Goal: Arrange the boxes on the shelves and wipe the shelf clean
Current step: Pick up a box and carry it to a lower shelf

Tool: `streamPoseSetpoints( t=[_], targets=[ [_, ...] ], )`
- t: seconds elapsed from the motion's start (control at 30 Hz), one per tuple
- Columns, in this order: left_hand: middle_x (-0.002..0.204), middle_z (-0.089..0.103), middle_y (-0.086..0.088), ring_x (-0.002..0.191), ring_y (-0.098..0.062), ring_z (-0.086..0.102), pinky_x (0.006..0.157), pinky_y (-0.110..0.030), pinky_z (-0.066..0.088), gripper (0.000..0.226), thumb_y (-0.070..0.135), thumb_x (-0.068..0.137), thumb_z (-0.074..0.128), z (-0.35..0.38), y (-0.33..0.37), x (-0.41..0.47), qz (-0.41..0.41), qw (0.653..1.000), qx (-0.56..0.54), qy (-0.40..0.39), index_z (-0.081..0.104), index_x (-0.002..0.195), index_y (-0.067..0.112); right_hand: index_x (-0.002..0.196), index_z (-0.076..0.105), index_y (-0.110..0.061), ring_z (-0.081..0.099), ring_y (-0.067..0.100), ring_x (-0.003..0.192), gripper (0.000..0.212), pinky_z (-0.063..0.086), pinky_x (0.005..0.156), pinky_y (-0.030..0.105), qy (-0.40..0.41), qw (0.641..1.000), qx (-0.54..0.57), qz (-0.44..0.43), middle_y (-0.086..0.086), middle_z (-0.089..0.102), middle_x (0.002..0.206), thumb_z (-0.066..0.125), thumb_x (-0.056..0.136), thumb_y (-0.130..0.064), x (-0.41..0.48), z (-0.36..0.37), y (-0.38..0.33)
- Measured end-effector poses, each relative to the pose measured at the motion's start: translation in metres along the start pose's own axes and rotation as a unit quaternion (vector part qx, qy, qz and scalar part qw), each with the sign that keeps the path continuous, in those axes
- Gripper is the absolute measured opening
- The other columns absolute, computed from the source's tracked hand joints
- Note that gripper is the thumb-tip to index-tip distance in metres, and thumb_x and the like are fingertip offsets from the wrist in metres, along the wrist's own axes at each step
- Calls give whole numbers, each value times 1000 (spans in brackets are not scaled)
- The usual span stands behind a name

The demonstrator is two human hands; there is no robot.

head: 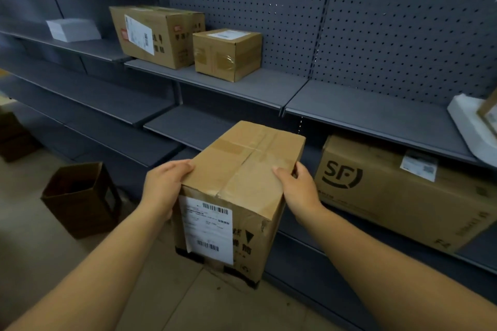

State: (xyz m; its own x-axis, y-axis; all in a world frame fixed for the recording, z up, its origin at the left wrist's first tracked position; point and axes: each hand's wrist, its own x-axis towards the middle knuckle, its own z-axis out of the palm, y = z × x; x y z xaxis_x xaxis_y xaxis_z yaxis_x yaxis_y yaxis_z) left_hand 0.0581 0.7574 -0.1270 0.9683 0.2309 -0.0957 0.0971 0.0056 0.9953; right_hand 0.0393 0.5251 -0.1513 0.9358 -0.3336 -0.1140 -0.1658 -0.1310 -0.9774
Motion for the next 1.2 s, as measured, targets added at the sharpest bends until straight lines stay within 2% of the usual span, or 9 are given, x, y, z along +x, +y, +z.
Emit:
streamPoseSetpoints(
  t=[0.17,0.4,0.57,0.7,0.8,0.9,1.03,1.13,1.2],
  targets=[
    [94,71,-2,89,-21,65,78,-34,51,10,18,85,62,32,-22,47,-23,999,3,-30,71,86,21,141,41,-24,57,23,116,78,46,102,48,1,999,-6,34,0,57,133,59,72,-55,54,-1,16],
    [98,67,6,86,-9,62,68,-21,48,19,19,88,62,66,-33,112,-6,995,12,-97,68,106,18,141,41,-21,59,22,111,54,49,97,43,11,999,1,43,1,59,127,57,91,-35,116,1,17],
    [102,67,10,94,-3,64,66,-11,50,21,25,83,68,86,-40,150,11,985,42,-167,70,104,23,143,38,-27,52,23,125,86,45,104,48,50,997,-12,53,0,54,138,62,69,-62,158,1,28],
    [119,56,13,100,3,57,75,-9,49,57,18,70,79,98,-46,175,31,952,107,-285,60,123,24,142,42,-19,53,13,117,64,44,101,32,97,992,-67,38,-8,54,130,60,87,-46,177,-2,24],
    [133,43,12,117,-6,46,96,-23,45,86,24,53,88,107,-49,188,59,922,179,-339,52,131,27,141,43,-15,54,19,121,63,46,103,40,141,982,-124,37,1,56,135,58,88,-47,186,-6,26],
    [139,41,10,125,-7,41,104,-29,40,90,30,50,88,123,-49,200,78,921,184,-335,52,133,25,142,41,-14,50,23,126,64,43,106,42,162,974,-153,40,8,50,141,55,89,-47,186,-9,24],
    [145,38,5,127,-5,36,105,-22,32,83,31,57,87,145,-49,209,122,917,205,-319,52,133,23,141,43,-11,40,20,132,57,29,106,25,149,952,-266,-24,6,39,146,52,93,-41,173,-10,19],
    [147,37,4,132,-10,36,106,-22,30,81,38,59,85,162,-50,215,149,916,227,-295,54,132,22,130,56,-9,42,20,130,47,34,109,31,121,916,-372,-86,4,48,138,53,93,-38,161,-7,19],
    [146,38,3,132,-11,37,104,-20,29,77,40,61,83,173,-52,217,183,913,243,-272,56,130,19,115,67,-5,53,27,119,37,46,101,41,114,879,-441,-145,8,61,125,60,89,-31,158,-4,22]
  ],
)
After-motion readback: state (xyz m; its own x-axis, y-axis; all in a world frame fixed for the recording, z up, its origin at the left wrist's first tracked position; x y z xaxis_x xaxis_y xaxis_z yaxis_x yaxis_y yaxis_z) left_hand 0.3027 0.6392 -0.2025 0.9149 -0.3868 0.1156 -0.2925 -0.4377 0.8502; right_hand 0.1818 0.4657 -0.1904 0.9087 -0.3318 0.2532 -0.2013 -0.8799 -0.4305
